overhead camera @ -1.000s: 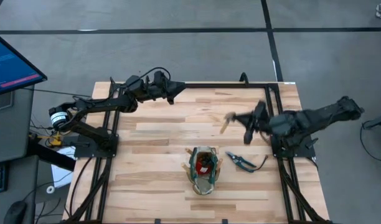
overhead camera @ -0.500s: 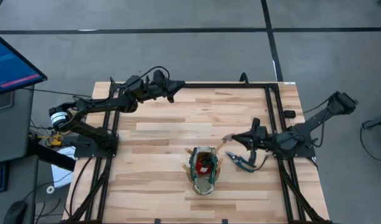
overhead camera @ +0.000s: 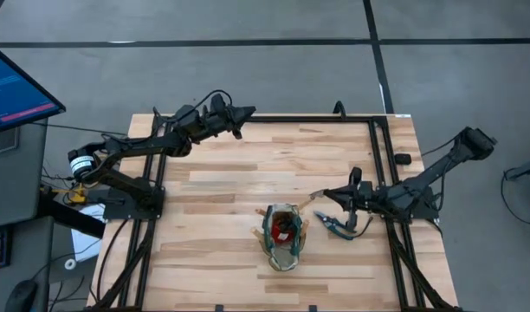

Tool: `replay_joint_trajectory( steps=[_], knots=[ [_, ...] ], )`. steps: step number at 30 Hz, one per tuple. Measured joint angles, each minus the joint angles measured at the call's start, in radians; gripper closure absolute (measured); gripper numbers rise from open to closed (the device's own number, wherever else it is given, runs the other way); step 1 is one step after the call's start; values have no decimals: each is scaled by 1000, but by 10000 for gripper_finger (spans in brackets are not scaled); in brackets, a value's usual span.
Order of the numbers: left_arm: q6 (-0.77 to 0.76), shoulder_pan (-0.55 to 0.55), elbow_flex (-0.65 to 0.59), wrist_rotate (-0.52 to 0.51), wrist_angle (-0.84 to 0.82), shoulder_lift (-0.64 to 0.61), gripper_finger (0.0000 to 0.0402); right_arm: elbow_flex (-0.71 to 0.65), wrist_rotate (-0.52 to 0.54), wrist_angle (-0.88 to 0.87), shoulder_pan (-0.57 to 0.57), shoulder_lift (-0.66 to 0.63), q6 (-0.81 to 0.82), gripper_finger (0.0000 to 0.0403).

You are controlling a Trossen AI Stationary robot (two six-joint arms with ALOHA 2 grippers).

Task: Pick & Place Garden tools in Gardening bag
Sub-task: Put the brown trowel into the green gardening bag

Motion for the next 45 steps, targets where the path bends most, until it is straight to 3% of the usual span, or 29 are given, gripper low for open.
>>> replay_joint_trajectory(
  steps=[4,12,27,34,45],
  knots=[
    [11,0,0,-2,-2,0,395,0,-33,16,-22,0,-42,403],
    [12,0,0,-1,-8,0,395,-25,-201,36,-113,10,-7,403],
    [56,0,0,-1,-7,0,396,-36,-333,10,-164,55,82,403],
    [56,0,0,0,-7,0,389,-35,-345,-29,-164,56,85,403],
    [56,0,0,0,-6,0,392,-34,-500,-130,-259,57,92,403]
  ],
)
